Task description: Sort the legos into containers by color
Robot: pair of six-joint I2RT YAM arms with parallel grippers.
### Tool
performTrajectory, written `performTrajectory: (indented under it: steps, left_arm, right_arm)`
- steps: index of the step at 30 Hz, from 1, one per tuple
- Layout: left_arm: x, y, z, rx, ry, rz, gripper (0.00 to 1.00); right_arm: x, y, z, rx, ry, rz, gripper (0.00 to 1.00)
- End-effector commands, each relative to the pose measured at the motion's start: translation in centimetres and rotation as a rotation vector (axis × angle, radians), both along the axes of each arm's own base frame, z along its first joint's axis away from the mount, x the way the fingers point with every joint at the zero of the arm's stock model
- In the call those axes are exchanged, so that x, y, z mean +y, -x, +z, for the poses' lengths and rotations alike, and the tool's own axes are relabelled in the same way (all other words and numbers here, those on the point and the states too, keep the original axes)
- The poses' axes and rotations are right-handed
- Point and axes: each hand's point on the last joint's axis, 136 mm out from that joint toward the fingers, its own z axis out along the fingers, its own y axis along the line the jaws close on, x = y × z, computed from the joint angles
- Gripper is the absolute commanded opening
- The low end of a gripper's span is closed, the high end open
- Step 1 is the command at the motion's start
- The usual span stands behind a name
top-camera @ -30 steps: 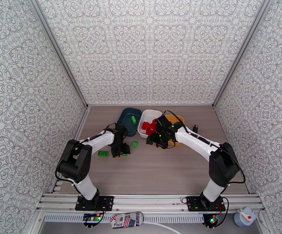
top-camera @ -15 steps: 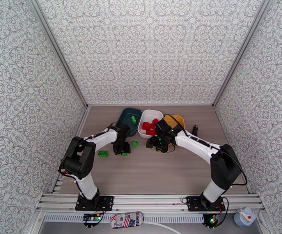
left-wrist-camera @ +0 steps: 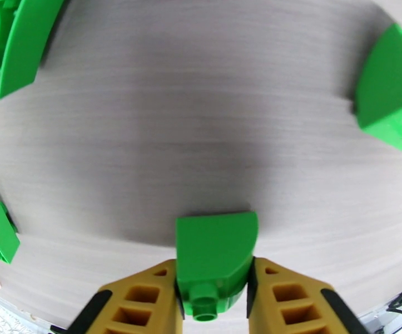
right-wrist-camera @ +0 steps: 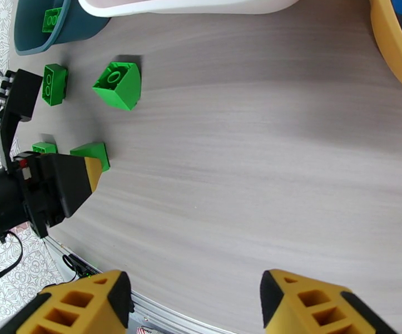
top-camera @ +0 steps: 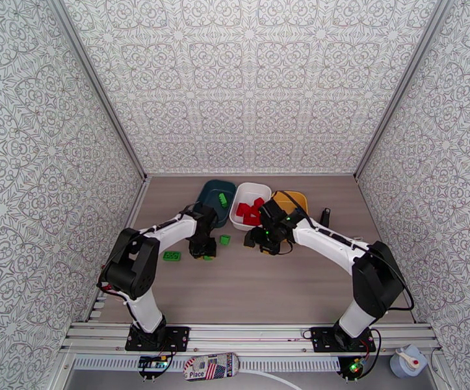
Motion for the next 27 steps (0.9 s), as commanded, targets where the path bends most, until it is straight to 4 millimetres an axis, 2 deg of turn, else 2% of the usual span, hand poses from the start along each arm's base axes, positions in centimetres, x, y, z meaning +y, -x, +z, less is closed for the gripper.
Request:
performTrajectory:
  steps: [1, 7, 11, 15, 18, 21, 24, 27]
  left_arm:
    - [-0.5, -0.5, 2.8, -0.057, 0.088, 0.053, 0.33]
    - [0.2, -3.0, 6.8, -0.149, 0.233, 0.155, 0.33]
    - [1.2, -6.4, 9.7, -0.221, 0.304, 0.218, 0.34]
    - [1.6, -10.3, 11.5, -0.263, 0.344, 0.251, 0.36]
    - [1.5, -12.7, 12.2, -0.277, 0.34, 0.255, 0.49]
    - [1.6, -14.2, 12.5, -0.288, 0.321, 0.258, 0.69]
    - [1.5, -14.6, 12.8, -0.299, 0.307, 0.25, 0.74]
    - [1.2, -13.7, 12.8, -0.301, 0.282, 0.222, 0.76]
  right_arm:
    - [0.6, -0.2, 0.5, -0.019, -0.009, 0.009, 0.66]
    - [1.4, -0.7, 1.0, -0.024, -0.027, 0.023, 0.66]
    - [2.0, -1.2, 1.4, -0.03, -0.042, 0.033, 0.66]
    - [2.4, -1.5, 1.7, -0.034, -0.047, 0.041, 0.66]
    - [2.5, -1.7, 2.1, -0.042, -0.047, 0.047, 0.66]
    - [2.3, -1.7, 2.3, -0.047, -0.037, 0.048, 0.67]
    - [1.8, -1.4, 2.4, -0.053, -0.025, 0.046, 0.68]
    - [1.0, -0.9, 2.2, -0.057, -0.009, 0.036, 0.71]
